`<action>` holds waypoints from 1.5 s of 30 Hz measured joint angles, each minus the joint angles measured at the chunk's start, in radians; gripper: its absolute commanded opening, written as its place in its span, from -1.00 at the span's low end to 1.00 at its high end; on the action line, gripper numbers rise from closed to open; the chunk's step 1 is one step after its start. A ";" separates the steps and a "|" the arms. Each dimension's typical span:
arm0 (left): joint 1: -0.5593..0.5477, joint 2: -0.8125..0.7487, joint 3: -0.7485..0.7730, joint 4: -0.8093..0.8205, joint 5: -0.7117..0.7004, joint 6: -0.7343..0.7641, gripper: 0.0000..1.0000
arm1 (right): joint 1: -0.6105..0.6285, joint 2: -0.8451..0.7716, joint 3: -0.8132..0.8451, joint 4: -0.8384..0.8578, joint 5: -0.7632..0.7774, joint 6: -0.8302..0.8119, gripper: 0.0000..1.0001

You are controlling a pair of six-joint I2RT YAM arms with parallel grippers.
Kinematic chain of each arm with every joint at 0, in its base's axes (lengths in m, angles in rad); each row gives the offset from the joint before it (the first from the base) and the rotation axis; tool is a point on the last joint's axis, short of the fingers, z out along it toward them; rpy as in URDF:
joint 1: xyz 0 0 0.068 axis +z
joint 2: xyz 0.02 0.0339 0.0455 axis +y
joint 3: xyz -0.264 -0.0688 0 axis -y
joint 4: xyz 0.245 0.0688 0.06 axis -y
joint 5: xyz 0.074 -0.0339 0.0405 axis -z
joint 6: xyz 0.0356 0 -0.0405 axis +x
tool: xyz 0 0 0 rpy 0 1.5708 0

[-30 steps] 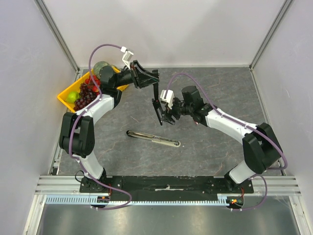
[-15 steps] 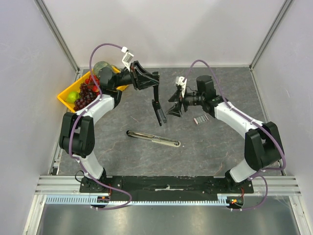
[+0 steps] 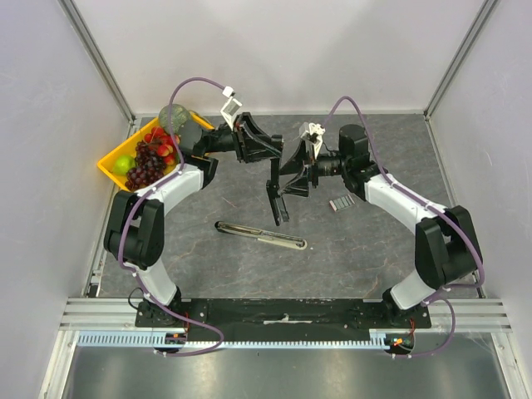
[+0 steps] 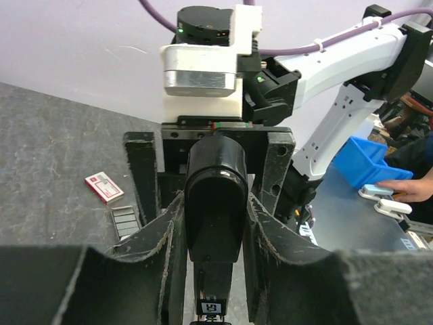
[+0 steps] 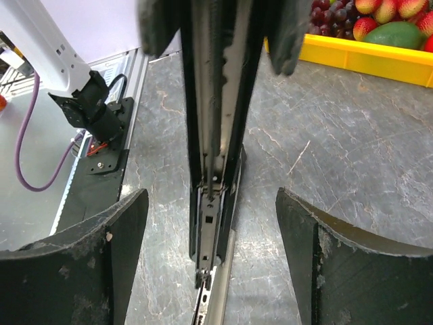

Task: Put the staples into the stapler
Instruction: Open the stapler at the center of the board.

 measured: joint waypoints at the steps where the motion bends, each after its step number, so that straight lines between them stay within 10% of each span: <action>1: -0.006 0.000 0.000 0.004 0.001 -0.002 -0.96 | 0.000 0.004 0.000 0.011 -0.005 0.012 0.65; 17: -0.018 0.000 0.000 0.034 0.003 -0.040 -0.96 | 0.025 0.056 -0.017 0.047 -0.027 0.046 0.43; 28: -0.014 0.016 0.000 0.052 -0.007 -0.055 -0.97 | 0.050 0.082 -0.017 0.006 -0.014 -0.007 -0.69; 45: 0.035 0.027 0.000 0.149 -0.060 -0.154 -0.96 | 0.006 0.064 -0.053 0.179 -0.019 0.144 -1.00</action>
